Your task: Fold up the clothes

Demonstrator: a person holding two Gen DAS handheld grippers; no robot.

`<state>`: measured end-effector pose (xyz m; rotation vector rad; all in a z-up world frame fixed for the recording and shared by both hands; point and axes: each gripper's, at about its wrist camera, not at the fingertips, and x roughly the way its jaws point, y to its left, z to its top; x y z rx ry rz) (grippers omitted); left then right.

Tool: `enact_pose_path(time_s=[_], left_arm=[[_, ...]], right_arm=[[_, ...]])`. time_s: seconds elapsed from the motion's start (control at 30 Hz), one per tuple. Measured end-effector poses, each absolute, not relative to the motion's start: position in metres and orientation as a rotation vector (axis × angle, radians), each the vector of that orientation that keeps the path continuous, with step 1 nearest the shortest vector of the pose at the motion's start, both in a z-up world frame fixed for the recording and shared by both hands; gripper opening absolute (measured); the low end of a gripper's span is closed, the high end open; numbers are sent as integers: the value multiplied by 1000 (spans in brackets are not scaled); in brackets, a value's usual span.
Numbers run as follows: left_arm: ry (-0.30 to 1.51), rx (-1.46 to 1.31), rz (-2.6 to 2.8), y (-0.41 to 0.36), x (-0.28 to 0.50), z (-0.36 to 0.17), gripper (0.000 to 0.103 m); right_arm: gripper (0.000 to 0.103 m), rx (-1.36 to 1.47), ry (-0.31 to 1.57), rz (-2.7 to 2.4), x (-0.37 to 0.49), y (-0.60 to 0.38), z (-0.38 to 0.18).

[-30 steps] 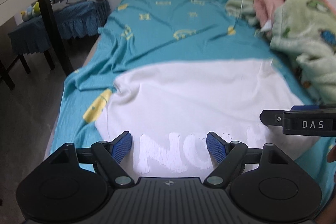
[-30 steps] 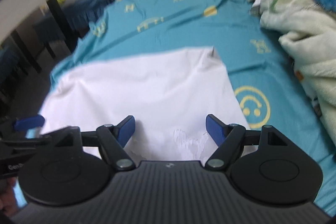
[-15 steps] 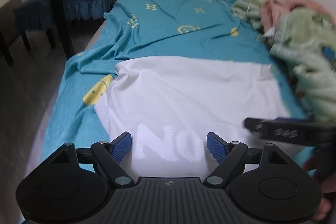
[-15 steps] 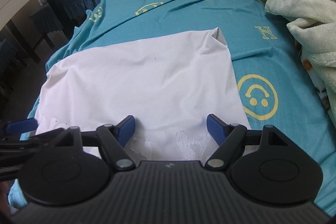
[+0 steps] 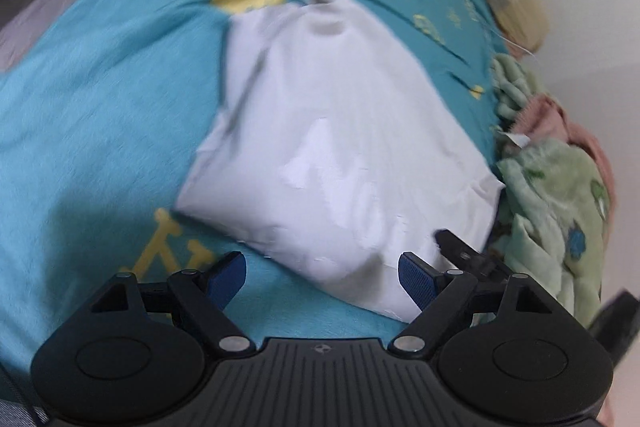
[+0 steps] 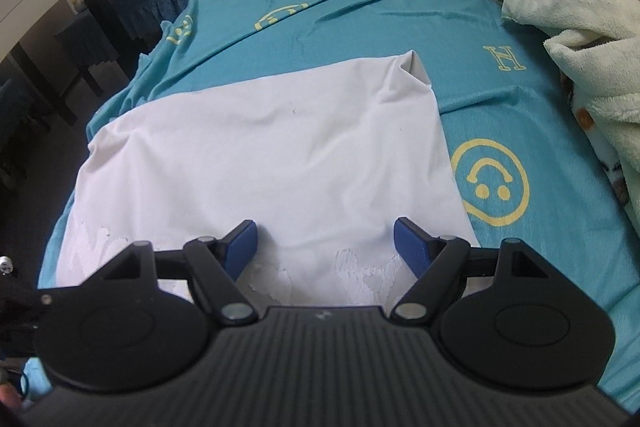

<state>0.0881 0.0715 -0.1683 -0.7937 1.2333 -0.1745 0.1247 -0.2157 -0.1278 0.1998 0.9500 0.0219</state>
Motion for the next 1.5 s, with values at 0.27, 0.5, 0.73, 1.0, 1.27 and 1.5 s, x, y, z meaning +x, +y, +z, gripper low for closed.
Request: enact_pose_path(time_s=[0.27, 0.5, 0.73, 1.0, 1.27, 1.5], left_arm=[[1118, -966, -89, 92, 88, -178, 66], [1040, -1010, -76, 96, 79, -173, 36], [938, -1013, -137, 92, 73, -148, 24], [898, -1061, -161, 98, 75, -141, 20], [876, -1086, -171, 103, 80, -139, 19], [889, -1073, -159, 105, 86, -143, 19]], right_arm=[[78, 232, 944, 19, 125, -218, -124], [78, 627, 881, 173, 112, -235, -99], [78, 1165, 1048, 419, 93, -218, -133], [78, 1452, 1105, 239, 85, -213, -186], [77, 1459, 878, -195, 58, -266, -182], [36, 1383, 816, -248, 60, -274, -176]])
